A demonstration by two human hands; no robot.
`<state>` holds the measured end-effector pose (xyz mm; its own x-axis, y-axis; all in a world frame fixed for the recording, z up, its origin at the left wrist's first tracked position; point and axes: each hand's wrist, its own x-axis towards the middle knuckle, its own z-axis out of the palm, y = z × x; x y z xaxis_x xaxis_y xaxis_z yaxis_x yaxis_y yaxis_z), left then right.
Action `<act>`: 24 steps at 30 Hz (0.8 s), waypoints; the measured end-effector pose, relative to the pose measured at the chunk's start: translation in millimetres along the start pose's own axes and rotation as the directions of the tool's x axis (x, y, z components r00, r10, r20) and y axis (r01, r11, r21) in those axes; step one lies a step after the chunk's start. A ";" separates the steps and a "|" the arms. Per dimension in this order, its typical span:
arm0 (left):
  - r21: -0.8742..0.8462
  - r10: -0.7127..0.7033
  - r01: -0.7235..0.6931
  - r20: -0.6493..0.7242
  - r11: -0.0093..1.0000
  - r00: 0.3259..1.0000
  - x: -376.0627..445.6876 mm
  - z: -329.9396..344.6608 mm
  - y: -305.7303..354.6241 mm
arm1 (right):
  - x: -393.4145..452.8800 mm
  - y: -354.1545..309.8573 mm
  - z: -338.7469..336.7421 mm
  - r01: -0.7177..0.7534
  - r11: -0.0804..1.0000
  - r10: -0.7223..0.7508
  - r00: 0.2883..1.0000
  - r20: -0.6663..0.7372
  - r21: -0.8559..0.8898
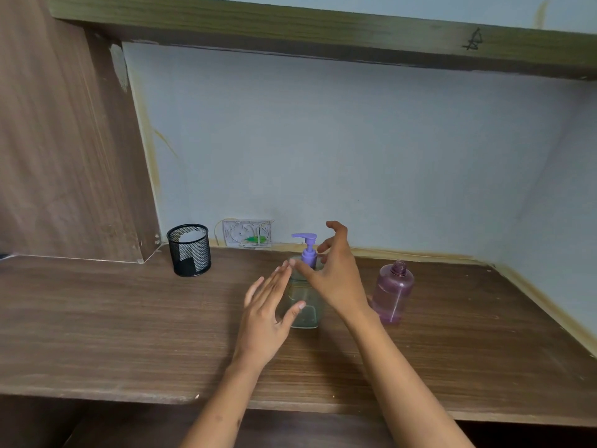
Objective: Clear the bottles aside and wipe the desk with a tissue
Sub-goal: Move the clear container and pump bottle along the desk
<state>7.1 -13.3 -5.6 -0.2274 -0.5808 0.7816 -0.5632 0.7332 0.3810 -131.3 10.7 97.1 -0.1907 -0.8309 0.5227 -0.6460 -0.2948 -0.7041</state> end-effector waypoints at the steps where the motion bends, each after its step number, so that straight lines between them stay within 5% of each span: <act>1: 0.000 0.000 0.000 -0.001 1.000 1.000 -0.1 -0.1 0.1 | 0.3 0.8 0.6 -0.001 1.000 0.001 1.000 -0.007 -0.004; 10: 0.013 -0.004 0.004 -0.022 1.000 1.000 -0.9 2.0 -0.8 | 1.0 -1.5 -7.6 0.002 0.992 -0.018 0.992 0.127 0.125; 17: 0.009 -0.002 0.002 -0.012 1.000 1.000 -0.4 -2.3 2.7 | 1.4 0.8 -2.9 0.005 0.999 -0.006 1.000 -0.019 -0.045; 24: 0.019 -0.010 0.010 -0.005 1.000 1.000 -1.5 -0.3 0.2 | -0.3 -0.4 -2.8 -0.016 0.997 0.014 0.999 0.038 0.072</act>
<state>7.5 -12.2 -6.5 -0.2181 -0.5867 0.7799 -0.5809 0.7202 0.3793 -133.1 12.4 98.6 -0.1714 -0.8520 0.4946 -0.5876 -0.3145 -0.7455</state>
